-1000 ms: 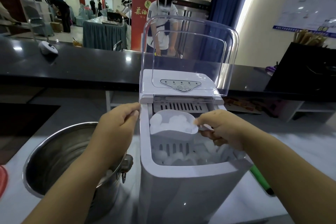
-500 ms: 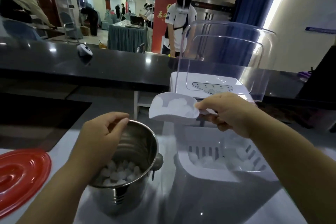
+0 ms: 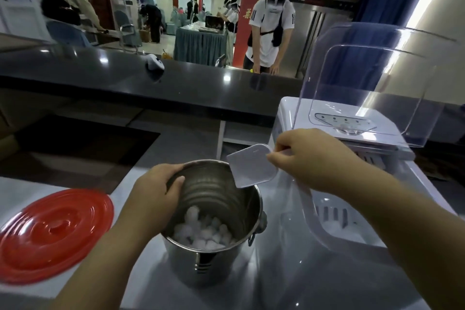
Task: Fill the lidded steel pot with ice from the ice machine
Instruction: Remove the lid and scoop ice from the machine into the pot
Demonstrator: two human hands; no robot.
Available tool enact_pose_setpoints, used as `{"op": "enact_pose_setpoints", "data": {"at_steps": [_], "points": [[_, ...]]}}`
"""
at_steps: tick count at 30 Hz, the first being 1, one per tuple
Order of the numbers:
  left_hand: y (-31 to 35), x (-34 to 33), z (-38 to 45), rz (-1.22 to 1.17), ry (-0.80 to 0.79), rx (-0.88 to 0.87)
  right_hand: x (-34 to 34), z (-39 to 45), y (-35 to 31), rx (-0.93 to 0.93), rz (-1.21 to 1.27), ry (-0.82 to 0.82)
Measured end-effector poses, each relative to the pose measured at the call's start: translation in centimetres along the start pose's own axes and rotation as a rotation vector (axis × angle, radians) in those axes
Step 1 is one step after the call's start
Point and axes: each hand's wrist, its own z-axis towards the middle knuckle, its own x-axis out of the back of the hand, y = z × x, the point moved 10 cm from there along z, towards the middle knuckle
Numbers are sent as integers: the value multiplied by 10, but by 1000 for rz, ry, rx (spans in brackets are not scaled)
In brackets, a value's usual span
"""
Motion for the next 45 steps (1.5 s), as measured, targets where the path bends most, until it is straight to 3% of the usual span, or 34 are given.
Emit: {"op": "enact_pose_setpoints", "data": {"at_steps": [13,20,30,36,45], "points": [[-5,-3,2,-21,-9,17,-5,0,-11,57,48,-13],[8,4,7,-9,18,13,4,-9,6,20,332,22],[96,8,7,-138,44,-167,37,-40,66,-133,745,220],[144,-23,1,-238,-48,-217,50,-69,105,-185,737,307],[189,-72,-9,-252,-154,-240,61,-101,141,-202,401,405]]}}
